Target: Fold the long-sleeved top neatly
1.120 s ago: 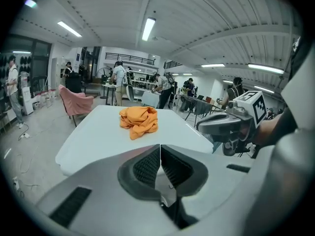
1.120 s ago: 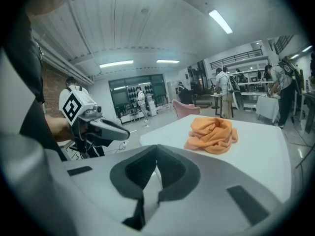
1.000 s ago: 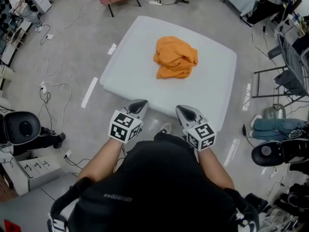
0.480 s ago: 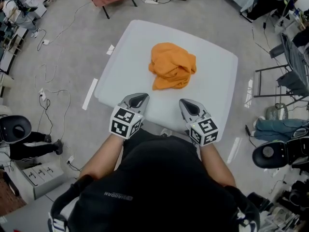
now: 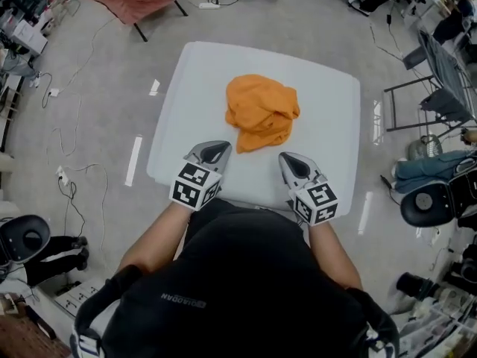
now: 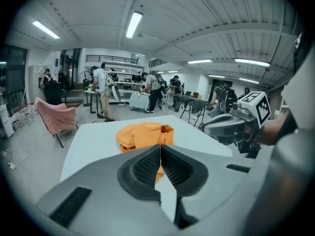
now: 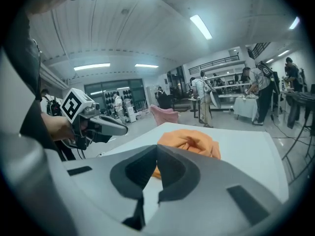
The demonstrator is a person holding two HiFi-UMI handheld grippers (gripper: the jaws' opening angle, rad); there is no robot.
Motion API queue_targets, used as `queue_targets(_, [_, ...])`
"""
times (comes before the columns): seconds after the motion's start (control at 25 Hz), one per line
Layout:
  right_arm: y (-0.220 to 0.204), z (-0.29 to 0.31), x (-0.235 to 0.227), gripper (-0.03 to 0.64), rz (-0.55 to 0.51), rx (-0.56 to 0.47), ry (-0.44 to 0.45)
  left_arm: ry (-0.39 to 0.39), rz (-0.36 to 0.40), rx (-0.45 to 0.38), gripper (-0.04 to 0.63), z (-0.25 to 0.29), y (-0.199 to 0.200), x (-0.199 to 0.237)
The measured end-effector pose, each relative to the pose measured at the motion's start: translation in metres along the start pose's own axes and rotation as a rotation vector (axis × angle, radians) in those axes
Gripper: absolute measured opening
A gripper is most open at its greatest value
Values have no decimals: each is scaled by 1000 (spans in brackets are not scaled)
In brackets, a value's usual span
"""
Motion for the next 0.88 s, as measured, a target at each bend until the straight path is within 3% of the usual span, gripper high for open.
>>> queue_targets(0.48, [14,39,36,5,39,-12,-189,-127,105,19,7,4,14,75])
queue_targets(0.88, [24,59,37,5,33,11,-226,-140,84,31,6,11,13,99])
Point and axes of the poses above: the fingertips, and each gripper's own axes: z forward along the fingers, x to its left, y out of its top, the point moved 10 cm from there along -z, backward along the fingers, and after that the axes turned 3 degrees about x, right-handed, at the moved point
